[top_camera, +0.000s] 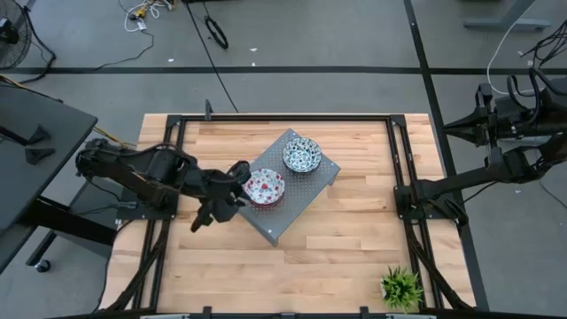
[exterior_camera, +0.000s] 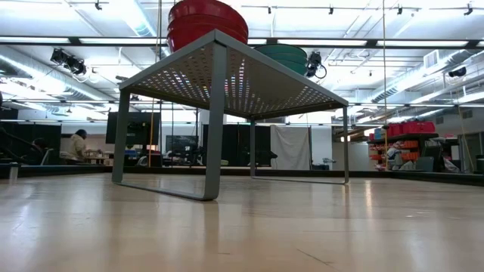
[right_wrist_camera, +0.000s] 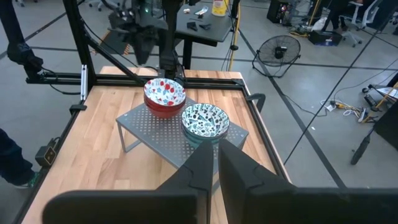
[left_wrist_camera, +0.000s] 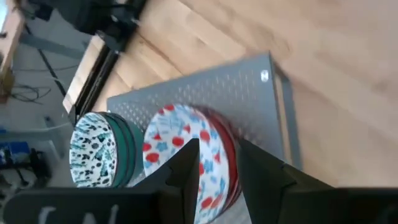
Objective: Pick & Place Mini bowls
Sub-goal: Stack the red patterned bowl on top of the red patterned bowls on the shelf
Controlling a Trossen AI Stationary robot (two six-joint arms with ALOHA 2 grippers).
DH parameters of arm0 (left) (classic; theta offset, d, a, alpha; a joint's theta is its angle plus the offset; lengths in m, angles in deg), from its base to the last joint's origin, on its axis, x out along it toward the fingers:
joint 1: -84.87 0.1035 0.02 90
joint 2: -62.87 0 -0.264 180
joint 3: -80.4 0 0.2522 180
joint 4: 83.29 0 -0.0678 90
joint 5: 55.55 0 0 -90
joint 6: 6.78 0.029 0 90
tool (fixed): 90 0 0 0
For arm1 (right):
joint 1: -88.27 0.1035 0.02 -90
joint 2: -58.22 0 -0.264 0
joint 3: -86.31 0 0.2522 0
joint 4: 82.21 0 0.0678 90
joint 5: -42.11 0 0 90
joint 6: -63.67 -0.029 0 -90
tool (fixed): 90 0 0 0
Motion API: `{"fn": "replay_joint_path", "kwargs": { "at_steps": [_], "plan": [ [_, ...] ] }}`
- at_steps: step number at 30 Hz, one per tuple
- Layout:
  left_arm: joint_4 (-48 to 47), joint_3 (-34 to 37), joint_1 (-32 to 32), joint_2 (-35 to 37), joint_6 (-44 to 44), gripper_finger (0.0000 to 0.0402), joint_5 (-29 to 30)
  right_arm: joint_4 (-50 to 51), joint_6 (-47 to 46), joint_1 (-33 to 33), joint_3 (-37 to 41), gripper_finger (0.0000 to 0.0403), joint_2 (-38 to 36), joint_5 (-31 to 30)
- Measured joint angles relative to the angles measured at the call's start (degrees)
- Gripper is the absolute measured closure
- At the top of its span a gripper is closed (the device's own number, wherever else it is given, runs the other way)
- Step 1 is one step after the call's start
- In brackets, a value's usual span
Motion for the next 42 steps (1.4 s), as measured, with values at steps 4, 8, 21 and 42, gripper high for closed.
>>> {"fn": "replay_joint_path", "kwargs": {
  "at_steps": [4,8,21,42],
  "plan": [
    [3.8,-0.7,-2.0,0.0,-13.0,0.0310,2.4,0.0,0.0,0.0,0.0,0.0376,0.0,0.0],
    [8.7,-0.7,-2.6,-0.1,-26.9,0.0343,2.5,0.0,0.0,0.0,0.0,0.0376,0.0,0.0],
    [20.6,1.4,-3.5,-1.0,-46.4,0.0398,9.3,0.0,0.0,0.0,0.0,0.0376,0.0,0.0],
    [21.9,1.5,-7.5,-5.2,-56.2,0.0400,25.4,0.0,0.0,0.0,0.0,0.0376,0.0,0.0]
  ]
}}
